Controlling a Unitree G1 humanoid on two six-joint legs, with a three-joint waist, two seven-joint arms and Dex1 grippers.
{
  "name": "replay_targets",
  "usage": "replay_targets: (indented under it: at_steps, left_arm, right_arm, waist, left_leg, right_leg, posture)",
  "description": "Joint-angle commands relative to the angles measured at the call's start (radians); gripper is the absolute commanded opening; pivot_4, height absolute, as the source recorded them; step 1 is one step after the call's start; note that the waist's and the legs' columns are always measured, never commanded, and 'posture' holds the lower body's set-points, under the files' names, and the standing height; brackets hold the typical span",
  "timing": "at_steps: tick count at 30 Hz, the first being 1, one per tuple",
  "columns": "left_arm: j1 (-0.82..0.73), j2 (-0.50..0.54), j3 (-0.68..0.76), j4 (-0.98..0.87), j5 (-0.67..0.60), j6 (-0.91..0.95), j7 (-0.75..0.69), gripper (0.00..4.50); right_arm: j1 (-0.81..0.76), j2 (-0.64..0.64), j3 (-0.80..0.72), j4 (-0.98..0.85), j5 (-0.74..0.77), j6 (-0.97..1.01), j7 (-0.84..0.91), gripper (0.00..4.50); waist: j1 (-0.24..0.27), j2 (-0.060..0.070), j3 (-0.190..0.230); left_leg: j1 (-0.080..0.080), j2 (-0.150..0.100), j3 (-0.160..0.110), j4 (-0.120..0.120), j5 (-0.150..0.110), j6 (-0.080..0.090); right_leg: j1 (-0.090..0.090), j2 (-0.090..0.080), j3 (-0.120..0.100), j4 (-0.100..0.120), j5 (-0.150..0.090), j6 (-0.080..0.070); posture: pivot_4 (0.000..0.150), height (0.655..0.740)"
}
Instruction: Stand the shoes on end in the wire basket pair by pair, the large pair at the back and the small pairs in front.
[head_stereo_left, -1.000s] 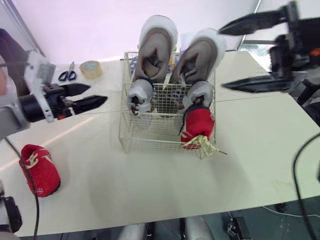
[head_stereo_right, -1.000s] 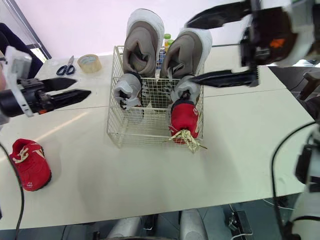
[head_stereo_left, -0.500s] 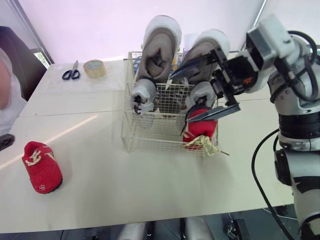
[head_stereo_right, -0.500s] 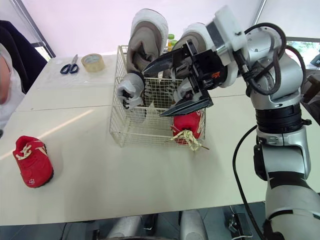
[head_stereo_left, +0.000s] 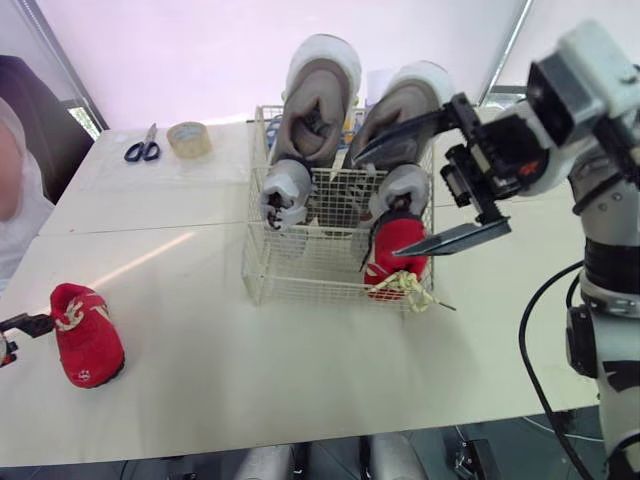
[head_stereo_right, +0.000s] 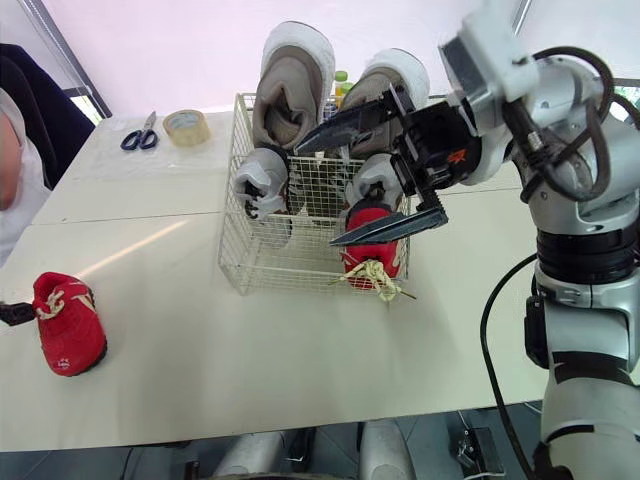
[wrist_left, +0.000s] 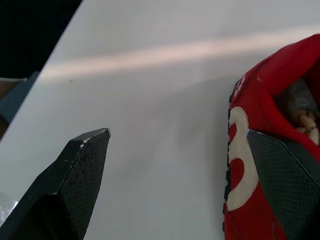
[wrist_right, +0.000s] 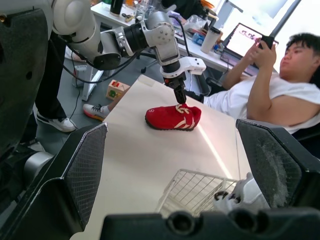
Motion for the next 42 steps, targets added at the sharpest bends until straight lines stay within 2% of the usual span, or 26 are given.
replay_targets:
  at_steps: [1,4,6,10,13,19,24,30,32,35,42]
  left_arm:
    - [-0.048,-0.040,-0.088,0.152,0.053,-0.159,-0.032,4.50]
    - [-0.063,-0.049,-0.129,0.242,0.074,-0.236,-0.071,3.16]
    - [-0.075,-0.049,-0.146,0.280,0.079,-0.265,-0.091,2.09]
    - [-0.112,-0.037,-0.186,0.291,0.062,-0.290,-0.153,0.15]
    - [-0.153,-0.041,-0.200,0.198,0.020,-0.318,-0.215,0.05]
    - [-0.382,-0.141,-0.112,-0.053,-0.202,-0.343,-0.274,0.05]
    - [-0.521,-0.226,-0.158,-0.215,-0.409,-0.294,-0.282,0.05]
    - [-0.434,-0.173,-0.237,-0.204,-0.352,-0.355,-0.296,0.05]
    - [-0.383,-0.119,-0.277,-0.196,-0.324,-0.369,-0.333,0.05]
    - [-0.227,0.009,-0.371,-0.205,-0.227,-0.416,-0.407,0.05]
    - [0.125,0.172,-0.373,-0.188,-0.127,-0.467,-0.544,0.05]
  right_arm:
    - [-0.008,-0.021,-0.050,-0.047,0.023,0.020,-0.046,4.45]
    - [0.000,-0.029,-0.054,-0.066,0.029,0.038,-0.066,4.50]
    - [0.006,-0.037,-0.056,-0.075,0.029,0.047,-0.074,4.50]
    - [0.015,-0.056,-0.060,-0.087,0.027,0.056,-0.091,4.50]
    - [0.022,-0.067,-0.060,-0.087,0.022,0.052,-0.097,4.50]
    - [0.028,-0.077,-0.057,-0.085,0.014,0.048,-0.108,4.50]
    - [0.027,-0.094,-0.051,-0.077,-0.016,0.035,-0.113,4.50]
    - [0.031,-0.115,-0.067,-0.096,-0.006,0.055,-0.129,4.50]
    - [0.041,-0.126,-0.073,-0.106,0.001,0.062,-0.135,4.50]
    - [0.051,-0.136,-0.080,-0.119,0.008,0.072,-0.149,4.50]
    - [0.060,-0.123,-0.073,-0.120,0.011,0.066,-0.164,4.50]
  waist:
    - [0.005,0.002,-0.001]
    - [0.014,0.002,-0.001]
    - [0.020,0.001,-0.001]
    - [0.025,0.001,-0.001]
    - [0.023,0.001,-0.001]
    - [0.019,-0.006,-0.001]
    - [0.006,-0.007,0.000]
    - [-0.013,-0.007,0.000]
    - [-0.009,-0.007,0.000]
    - [-0.007,-0.006,0.000]
    - [-0.004,-0.005,0.002]
  left_leg:
    - [0.000,0.000,0.000,0.000,0.000,0.000]
    - [0.000,0.000,0.000,0.000,0.000,0.000]
    - [0.000,0.000,0.000,0.000,0.000,0.000]
    - [0.000,0.000,0.000,0.000,0.000,0.000]
    - [0.000,0.000,0.000,0.000,0.000,0.000]
    - [-0.002,0.000,-0.001,0.001,0.000,0.000]
    - [-0.002,0.000,0.001,0.000,0.000,0.001]
    - [-0.002,0.000,0.001,0.000,0.001,-0.001]
    - [-0.002,0.000,0.001,0.000,0.001,-0.001]
    - [-0.002,0.000,0.001,0.000,0.000,0.000]
    - [-0.001,0.000,0.002,-0.002,-0.001,0.001]
  right_leg:
    - [0.000,0.000,0.000,0.000,0.000,0.000]
    - [0.000,0.000,0.000,0.000,0.000,0.000]
    - [0.000,0.000,0.000,0.000,0.000,0.000]
    - [0.000,-0.001,0.000,-0.001,0.000,0.000]
    - [0.001,-0.001,0.000,-0.001,0.000,0.000]
    - [0.001,-0.001,-0.002,-0.002,0.000,0.000]
    - [0.000,-0.001,-0.002,-0.003,0.000,0.001]
    - [0.001,0.000,0.000,0.000,0.000,0.000]
    - [0.001,0.000,0.000,0.000,0.000,0.000]
    - [-0.001,0.000,0.000,-0.002,0.000,0.000]
    - [-0.002,-0.001,0.001,-0.003,-0.002,-0.004]
  posture:
    - [0.150,0.7400]
    - [0.150,0.7400]
    - [0.150,0.7400]
    - [0.150,0.7400]
    - [0.150,0.7400]
    - [0.150,0.7400]
    - [0.150,0.7400]
    - [0.150,0.7400]
    - [0.150,0.7400]
    - [0.150,0.7400]
    - [0.150,0.7400]
